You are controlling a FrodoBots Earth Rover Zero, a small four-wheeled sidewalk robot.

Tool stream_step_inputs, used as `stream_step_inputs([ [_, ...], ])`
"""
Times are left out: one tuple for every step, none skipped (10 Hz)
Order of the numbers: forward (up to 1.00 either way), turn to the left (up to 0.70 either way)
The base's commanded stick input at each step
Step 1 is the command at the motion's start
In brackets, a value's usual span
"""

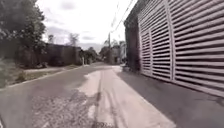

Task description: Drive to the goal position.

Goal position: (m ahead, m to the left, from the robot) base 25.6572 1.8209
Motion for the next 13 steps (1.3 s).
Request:
stream_step_inputs([
  [0.7, 0.01],
  [0.7, 0.01],
  [0.7, 0.01],
  [0.7, 0.01],
  [0.7, 0.01],
  [0.7, 0.01],
  [0.7, 0.01],
  [0.7, 0.01],
  [0.7, 0.01],
  [0.7, 0.01],
  [0.7, 0.01],
  [0.7, 0.01],
  [0.7, 0.01],
])
